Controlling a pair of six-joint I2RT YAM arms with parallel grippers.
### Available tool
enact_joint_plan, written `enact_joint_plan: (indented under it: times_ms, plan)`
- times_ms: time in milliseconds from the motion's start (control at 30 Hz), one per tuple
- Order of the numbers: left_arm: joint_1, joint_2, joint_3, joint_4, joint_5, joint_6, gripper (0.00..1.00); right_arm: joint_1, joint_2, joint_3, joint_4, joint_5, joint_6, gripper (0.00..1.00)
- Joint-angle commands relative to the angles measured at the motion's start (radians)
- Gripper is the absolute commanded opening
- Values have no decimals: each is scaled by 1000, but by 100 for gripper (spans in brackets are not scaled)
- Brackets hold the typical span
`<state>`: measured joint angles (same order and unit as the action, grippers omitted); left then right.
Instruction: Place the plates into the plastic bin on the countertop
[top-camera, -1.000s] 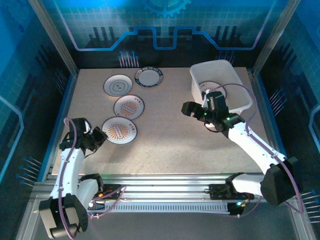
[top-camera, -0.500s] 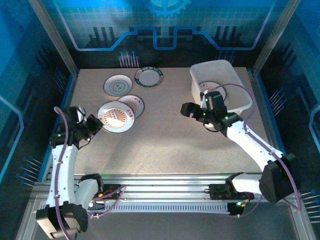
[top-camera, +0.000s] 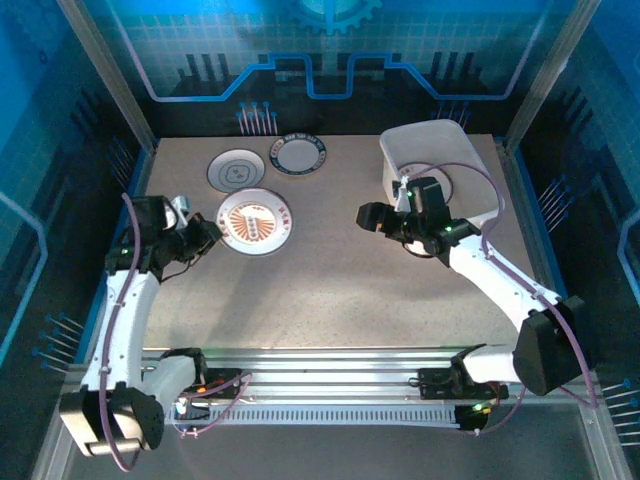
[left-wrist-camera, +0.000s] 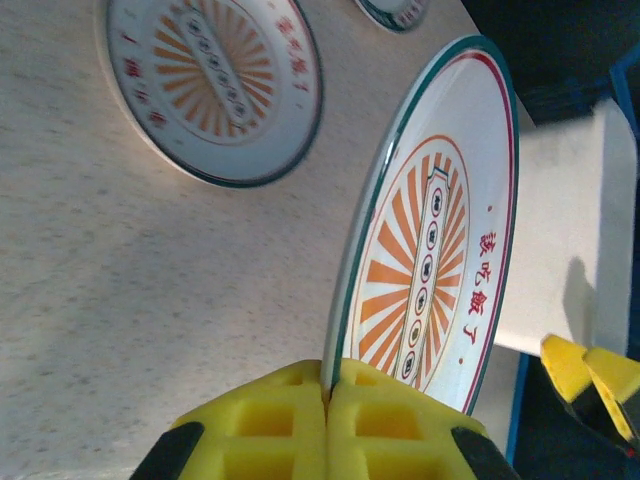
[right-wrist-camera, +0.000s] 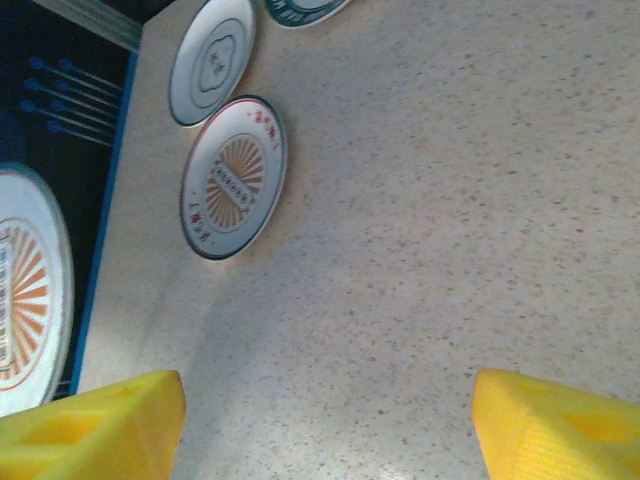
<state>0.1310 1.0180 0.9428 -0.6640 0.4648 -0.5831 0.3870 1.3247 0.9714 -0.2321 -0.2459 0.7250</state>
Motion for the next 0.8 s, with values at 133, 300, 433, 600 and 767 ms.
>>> enact_joint_plan:
  times_ms: [133, 300, 433, 600, 767]
  plan:
    - [-174, 163, 97, 246, 69, -85, 0, -3, 36, 64, 111, -198, 14, 72]
    - [-261, 272, 172, 303, 52, -89, 0, -1, 48, 50, 150, -224, 46, 70]
    - [-303, 311, 195, 343, 48, -101, 0, -3, 45, 35, 146, -217, 53, 68]
    - [-340, 325, 185, 387, 46, -120, 0, -6, 35, 18, 148, -207, 61, 65]
    - [-361, 326, 176, 421, 43, -137, 0, -10, 43, 2, 166, -207, 104, 58]
